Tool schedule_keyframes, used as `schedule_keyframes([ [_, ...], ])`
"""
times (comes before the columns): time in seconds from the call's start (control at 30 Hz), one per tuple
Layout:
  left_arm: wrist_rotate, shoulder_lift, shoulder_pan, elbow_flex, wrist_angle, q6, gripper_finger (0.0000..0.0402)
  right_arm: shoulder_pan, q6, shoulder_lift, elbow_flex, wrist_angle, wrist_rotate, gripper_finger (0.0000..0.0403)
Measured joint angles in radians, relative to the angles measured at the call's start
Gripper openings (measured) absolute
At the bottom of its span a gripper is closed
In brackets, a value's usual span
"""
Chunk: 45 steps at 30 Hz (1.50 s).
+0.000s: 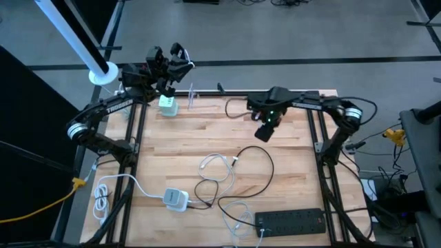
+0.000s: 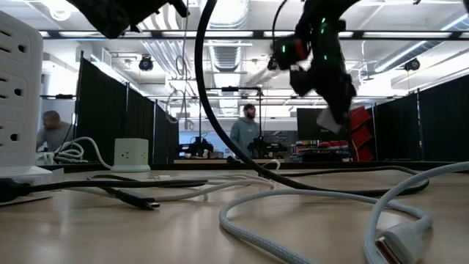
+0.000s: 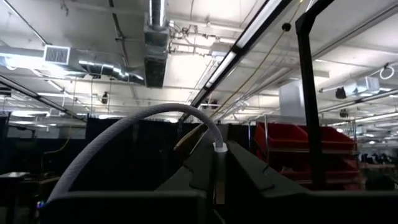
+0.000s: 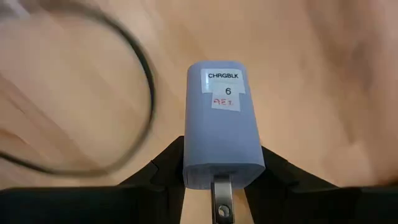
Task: Insert USB
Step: Insert the purple charger cable into the purple charger adapter
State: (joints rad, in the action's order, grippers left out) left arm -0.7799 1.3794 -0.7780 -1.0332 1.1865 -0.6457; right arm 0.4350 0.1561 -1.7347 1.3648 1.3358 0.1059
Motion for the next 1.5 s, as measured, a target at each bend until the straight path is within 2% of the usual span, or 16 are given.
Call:
schedule_keyframes([
  [0.13,-0.002,-0.034,0.001,0.001,-0.071,0.058,0.0018,0.001,-0.04,-0.105,-0.001,0.116,-0.001,0.0115],
  [0.3,-0.019,-0.056,0.001,0.003,-0.127,0.09,0.0018,-0.001,-0.115,-0.205,-0.007,0.118,0.003,0.0115],
  [0.43,-0.019,-0.067,0.002,0.003,-0.13,0.091,0.0018,0.0,-0.186,-0.249,-0.007,0.108,0.0,0.0115],
  [0.67,-0.019,-0.069,0.003,0.004,-0.131,0.091,0.0018,0.002,-0.196,-0.28,-0.008,0.077,-0.002,0.0115],
  [0.7,-0.019,-0.068,0.003,0.005,-0.13,0.091,0.0018,0.002,-0.196,-0.279,-0.008,0.068,-0.002,0.0121],
  [0.77,-0.019,-0.065,0.003,0.01,-0.131,0.097,0.0018,0.002,-0.189,-0.274,-0.008,0.063,-0.002,0.0159],
  [0.93,-0.015,-0.048,0.003,0.022,-0.133,0.118,0.0018,0.002,-0.19,-0.247,-0.008,0.061,-0.004,0.0262],
  [1.07,-0.005,-0.023,0.004,0.036,-0.133,0.144,0.0018,0.002,-0.171,-0.234,-0.006,0.06,-0.029,0.0296],
  [1.17,-0.004,-0.001,0.005,0.065,-0.132,0.187,0.0018,0.002,-0.155,-0.195,0.003,0.073,-0.029,0.0298],
  [1.33,0.019,0.056,0.019,0.16,-0.073,0.233,0.0018,0.002,-0.15,-0.059,0.02,0.041,-0.027,0.0275],
  [1.5,0.039,0.175,0.085,0.223,0.041,0.244,0.0018,-0.007,-0.129,0.123,0.021,-0.162,0.012,0.025],
])
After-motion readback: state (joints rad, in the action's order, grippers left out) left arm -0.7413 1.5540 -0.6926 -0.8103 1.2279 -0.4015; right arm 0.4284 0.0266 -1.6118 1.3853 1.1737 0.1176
